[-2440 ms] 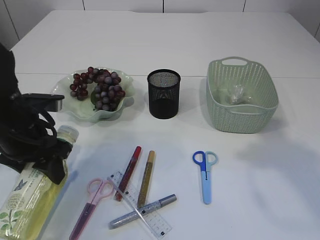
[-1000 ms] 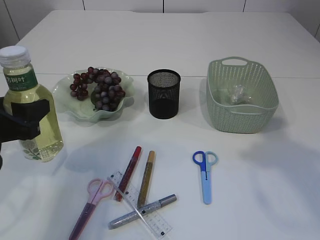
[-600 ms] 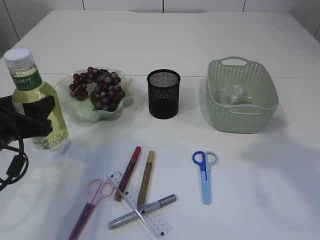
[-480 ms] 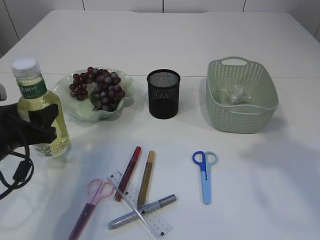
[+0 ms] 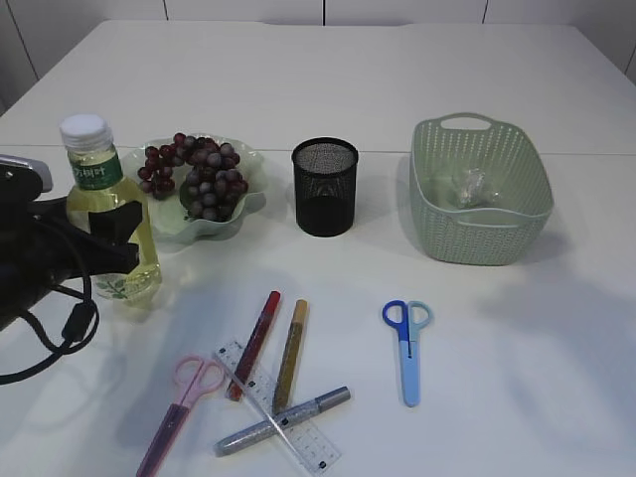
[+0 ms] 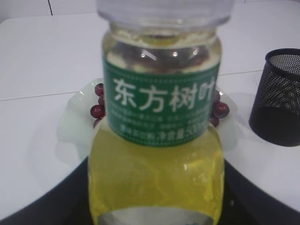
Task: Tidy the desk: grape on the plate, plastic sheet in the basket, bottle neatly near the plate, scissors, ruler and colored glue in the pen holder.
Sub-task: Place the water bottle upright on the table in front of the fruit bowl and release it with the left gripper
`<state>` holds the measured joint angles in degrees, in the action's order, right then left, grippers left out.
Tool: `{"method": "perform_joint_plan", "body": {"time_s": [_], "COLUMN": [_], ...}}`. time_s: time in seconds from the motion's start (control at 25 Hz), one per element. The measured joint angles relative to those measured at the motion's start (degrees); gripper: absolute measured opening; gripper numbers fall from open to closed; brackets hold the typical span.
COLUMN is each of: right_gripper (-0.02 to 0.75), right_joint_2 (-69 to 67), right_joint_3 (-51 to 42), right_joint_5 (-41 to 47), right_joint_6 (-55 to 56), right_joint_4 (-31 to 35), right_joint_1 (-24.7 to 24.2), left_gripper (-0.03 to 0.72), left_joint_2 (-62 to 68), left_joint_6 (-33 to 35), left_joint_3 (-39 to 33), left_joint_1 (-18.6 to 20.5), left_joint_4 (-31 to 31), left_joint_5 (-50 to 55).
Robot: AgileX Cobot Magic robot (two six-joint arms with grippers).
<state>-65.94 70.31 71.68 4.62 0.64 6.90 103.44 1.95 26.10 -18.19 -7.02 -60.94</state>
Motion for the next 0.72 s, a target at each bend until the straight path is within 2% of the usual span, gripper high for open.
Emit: {"method": "perform_joint_plan", "body": {"time_s": [0.2, 0.72], "right_gripper": [0.471, 0.471], "right_joint_2": [0.0, 0.0], "right_joint_3": [0.0, 0.0], "right_joint_5": [0.0, 0.0], "right_joint_6": [0.0, 0.0], "right_joint_4": [-0.1, -0.2], "right_joint_1": [0.0, 0.0], "left_gripper": [0.426, 0.427], "left_joint_2": [3.0, 6.1], "left_joint_6": [0.0, 0.0], "left_joint_3": [2.5, 3.3], "left_joint_1": [0.0, 0.0], "left_joint_4": [0.1, 1.1], "left_joint_5": [-0.1, -1.5]}}
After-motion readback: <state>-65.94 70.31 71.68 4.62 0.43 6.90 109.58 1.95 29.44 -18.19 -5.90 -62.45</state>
